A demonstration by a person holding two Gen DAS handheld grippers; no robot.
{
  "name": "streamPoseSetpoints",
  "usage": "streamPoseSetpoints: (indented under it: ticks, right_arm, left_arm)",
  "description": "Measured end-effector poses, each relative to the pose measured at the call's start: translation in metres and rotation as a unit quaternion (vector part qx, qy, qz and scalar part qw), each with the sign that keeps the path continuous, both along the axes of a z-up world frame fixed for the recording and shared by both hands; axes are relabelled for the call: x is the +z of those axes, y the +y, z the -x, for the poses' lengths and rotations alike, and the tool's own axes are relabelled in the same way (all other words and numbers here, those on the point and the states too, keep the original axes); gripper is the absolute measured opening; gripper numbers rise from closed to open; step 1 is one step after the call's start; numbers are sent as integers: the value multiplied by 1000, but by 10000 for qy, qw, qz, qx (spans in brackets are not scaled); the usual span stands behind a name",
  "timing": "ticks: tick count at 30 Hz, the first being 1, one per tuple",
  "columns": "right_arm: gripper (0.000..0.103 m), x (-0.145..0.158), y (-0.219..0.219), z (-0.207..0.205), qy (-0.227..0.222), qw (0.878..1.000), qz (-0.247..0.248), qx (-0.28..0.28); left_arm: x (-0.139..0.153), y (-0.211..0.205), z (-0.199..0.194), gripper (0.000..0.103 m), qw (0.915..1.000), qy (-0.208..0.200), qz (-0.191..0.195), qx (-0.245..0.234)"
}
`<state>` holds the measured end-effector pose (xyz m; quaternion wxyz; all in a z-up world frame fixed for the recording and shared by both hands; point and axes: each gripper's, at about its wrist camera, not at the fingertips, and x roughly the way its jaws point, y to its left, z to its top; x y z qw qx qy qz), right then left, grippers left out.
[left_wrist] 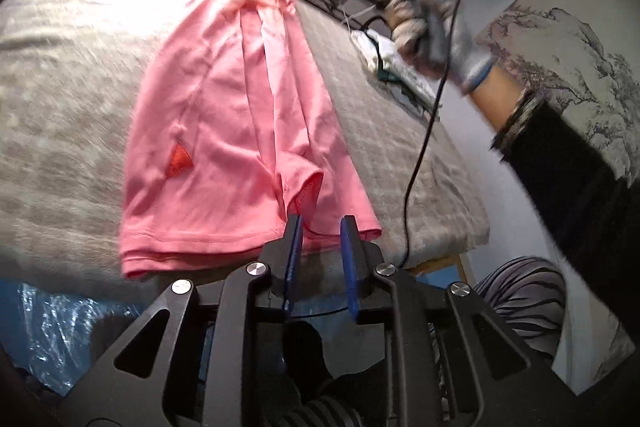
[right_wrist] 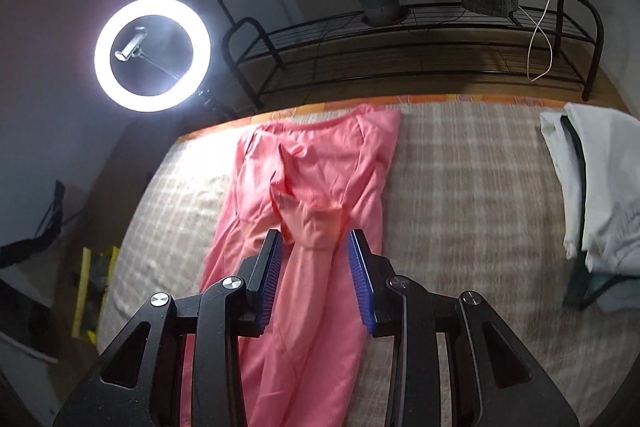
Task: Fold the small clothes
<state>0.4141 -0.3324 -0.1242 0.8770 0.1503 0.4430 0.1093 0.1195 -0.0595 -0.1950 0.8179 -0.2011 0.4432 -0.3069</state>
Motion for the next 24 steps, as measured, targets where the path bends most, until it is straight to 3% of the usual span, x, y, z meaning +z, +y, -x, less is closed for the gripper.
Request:
streamPoseSetpoints:
  ticks: [3, 8, 11, 12, 13, 14, 18, 21, 22, 24]
  right_arm:
    - [33, -24, 8, -15, 136, 9994, -326, -53]
    - [33, -67, 32, -51, 455, 9987, 58, -237]
    - [32, -86, 36, -69, 629, 9972, 216, -336]
    - [28, -90, 36, -73, 650, 9970, 212, -348]
    - [7, -94, 36, -76, 696, 9969, 199, -324]
    - [3, -97, 37, -79, 749, 9968, 99, -274]
    - [3, -87, 60, -75, 537, 9939, -754, 593]
    - [18, -67, 81, -61, 476, 9940, -149, 971]
    - [24, -59, 79, -53, 453, 9949, -100, 901]
    - [24, -41, 66, -29, 321, 9954, -311, 847]
  left_arm:
    - [21, 11, 4, 17, 9990, -350, -169, 227]
    - [39, 36, -11, 17, 9925, -843, -480, 750]
    - [34, 51, -25, 17, 9900, -814, -479, 1045]
    - [30, 51, -29, 17, 9899, -756, -460, 1110]
    - [25, 54, -34, 17, 9900, -639, -412, 1187]
    - [20, 54, -38, 17, 9903, -563, -368, 1216]
    - [12, 51, -44, 17, 9917, -429, -258, 1184]
    - [14, 43, -44, 17, 9928, -504, -259, 1054]
    - [15, 40, -43, 17, 9935, -523, -237, 983]
    - [19, 35, -41, 17, 9940, -580, -245, 890]
